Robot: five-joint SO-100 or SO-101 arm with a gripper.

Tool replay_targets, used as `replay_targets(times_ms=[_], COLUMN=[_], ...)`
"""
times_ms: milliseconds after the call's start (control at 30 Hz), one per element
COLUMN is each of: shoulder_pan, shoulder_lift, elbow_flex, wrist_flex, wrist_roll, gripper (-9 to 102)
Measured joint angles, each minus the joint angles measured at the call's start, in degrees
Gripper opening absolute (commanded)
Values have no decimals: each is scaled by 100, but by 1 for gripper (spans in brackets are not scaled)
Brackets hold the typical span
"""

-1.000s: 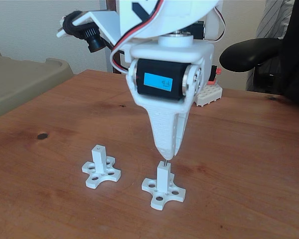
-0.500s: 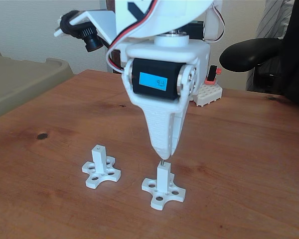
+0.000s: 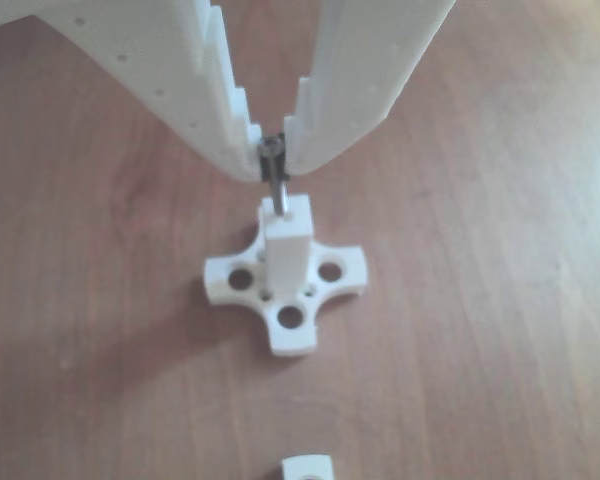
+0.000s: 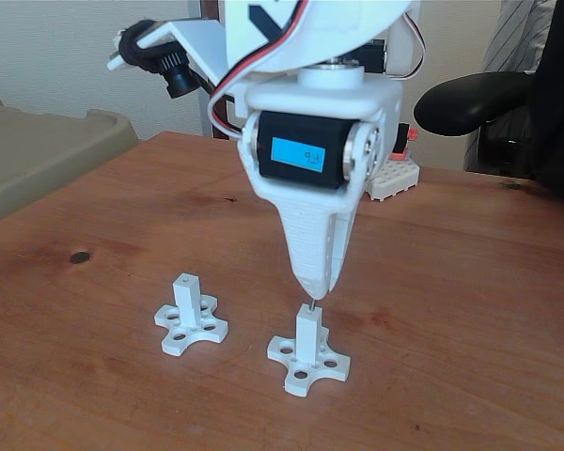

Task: Grab the screw and set it in the hole.

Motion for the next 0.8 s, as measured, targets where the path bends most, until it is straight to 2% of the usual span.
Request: replay_targets(times_ms=[800], shoulder_pan=[0], shoulder_lift=[-70], elbow_flex=[0], wrist_flex=[-79], wrist_roll=[0], gripper=[-4])
